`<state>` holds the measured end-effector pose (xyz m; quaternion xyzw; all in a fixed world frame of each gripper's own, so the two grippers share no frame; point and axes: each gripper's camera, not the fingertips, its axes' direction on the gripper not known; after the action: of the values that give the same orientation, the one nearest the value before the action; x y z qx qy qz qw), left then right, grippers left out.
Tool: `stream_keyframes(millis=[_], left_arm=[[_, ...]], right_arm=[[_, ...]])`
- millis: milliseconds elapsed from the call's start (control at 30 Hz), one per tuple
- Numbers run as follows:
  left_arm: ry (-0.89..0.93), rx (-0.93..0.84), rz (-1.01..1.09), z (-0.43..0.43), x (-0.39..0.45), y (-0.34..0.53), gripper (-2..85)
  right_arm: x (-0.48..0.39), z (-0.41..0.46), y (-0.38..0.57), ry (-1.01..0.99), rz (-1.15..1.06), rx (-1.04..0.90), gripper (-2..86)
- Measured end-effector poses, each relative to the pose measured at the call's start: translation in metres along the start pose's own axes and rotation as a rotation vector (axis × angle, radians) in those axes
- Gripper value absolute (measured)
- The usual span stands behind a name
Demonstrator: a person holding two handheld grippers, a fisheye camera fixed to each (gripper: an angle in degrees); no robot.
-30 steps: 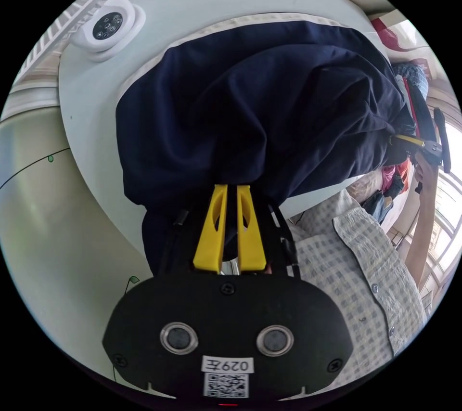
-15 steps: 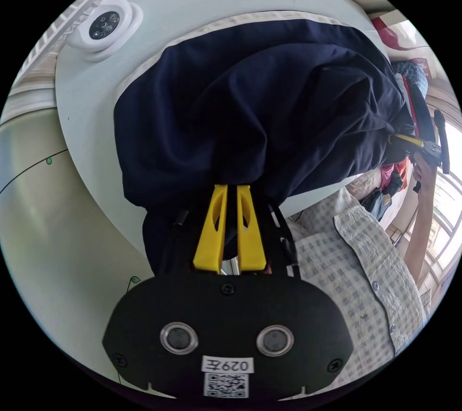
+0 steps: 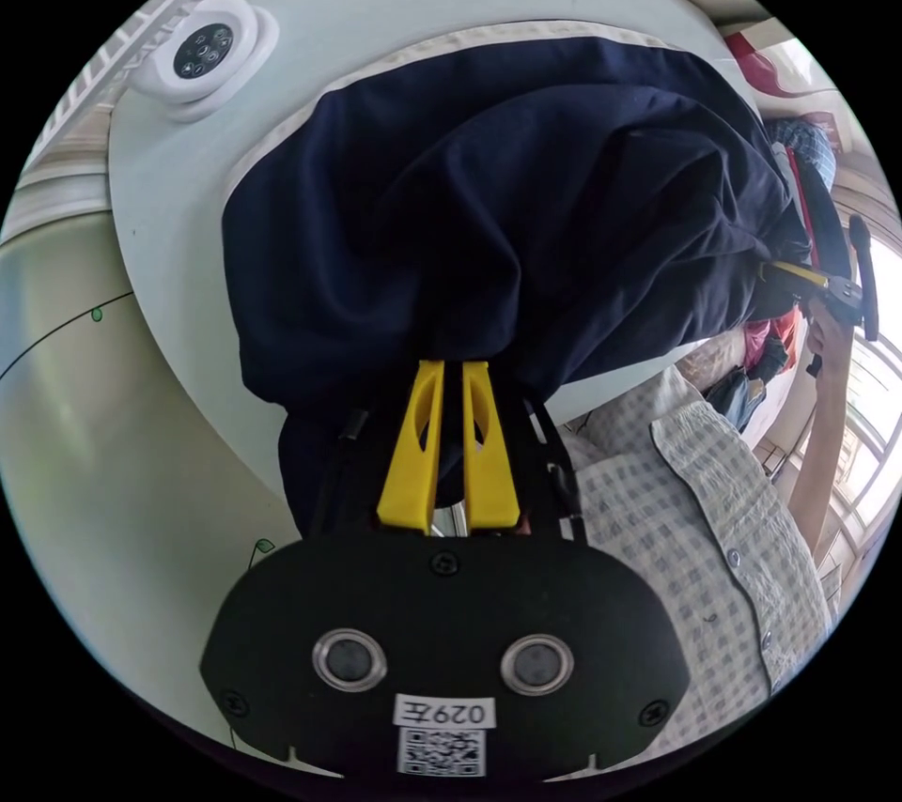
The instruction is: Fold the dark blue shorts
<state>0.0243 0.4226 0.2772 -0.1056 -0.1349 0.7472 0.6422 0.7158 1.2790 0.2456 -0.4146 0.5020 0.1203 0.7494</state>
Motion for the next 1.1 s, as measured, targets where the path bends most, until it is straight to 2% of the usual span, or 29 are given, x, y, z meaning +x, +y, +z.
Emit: stream_keyframes(millis=[567,1100], left_arm=[[0.041,0.0,-0.004,0.0,-0.005,0.009,1.1],[-0.025,0.028,-0.015,-0.002,0.009,0.023,1.2]], right_arm=[[-0.016,-0.031,0.023,-0.008,-0.006,-0.007,-0.8],[-0.022,-0.066,0.05,-0.033,-0.024,-0.03,-0.8]])
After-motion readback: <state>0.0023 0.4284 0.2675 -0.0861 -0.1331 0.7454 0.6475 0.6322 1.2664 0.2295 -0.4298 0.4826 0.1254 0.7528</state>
